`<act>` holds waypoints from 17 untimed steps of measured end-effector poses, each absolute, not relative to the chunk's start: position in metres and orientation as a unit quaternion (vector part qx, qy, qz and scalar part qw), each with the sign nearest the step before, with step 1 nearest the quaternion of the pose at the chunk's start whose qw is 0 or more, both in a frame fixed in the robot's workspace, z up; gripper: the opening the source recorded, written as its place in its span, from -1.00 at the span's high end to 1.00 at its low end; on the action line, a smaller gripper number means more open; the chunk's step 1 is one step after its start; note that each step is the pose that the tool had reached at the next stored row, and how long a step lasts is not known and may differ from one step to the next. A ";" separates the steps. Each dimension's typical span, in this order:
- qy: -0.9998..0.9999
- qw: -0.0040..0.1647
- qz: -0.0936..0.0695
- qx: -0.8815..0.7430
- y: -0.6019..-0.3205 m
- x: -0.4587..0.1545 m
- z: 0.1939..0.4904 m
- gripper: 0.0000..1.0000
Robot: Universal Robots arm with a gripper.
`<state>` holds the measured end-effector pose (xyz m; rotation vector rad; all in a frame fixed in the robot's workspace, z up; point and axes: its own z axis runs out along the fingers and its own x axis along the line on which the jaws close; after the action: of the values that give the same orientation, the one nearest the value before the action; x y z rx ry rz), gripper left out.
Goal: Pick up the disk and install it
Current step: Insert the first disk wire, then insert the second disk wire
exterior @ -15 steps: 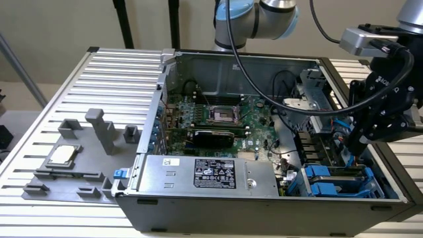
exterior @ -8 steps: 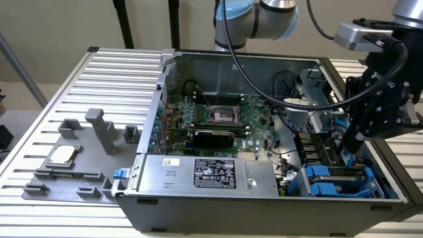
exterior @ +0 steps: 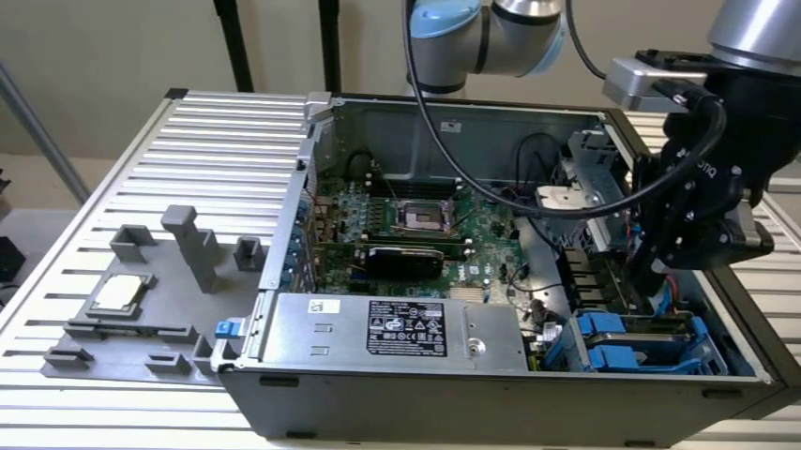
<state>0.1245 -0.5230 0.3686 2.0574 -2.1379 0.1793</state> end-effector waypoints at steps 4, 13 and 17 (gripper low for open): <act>-0.715 0.073 0.063 0.692 -0.528 0.123 0.366 0.67; -0.717 0.049 0.056 0.694 -0.552 0.122 0.359 0.67; -0.717 0.027 0.043 0.696 -0.554 0.121 0.358 0.67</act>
<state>0.1205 -0.5542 0.3580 2.1486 -2.2141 0.1332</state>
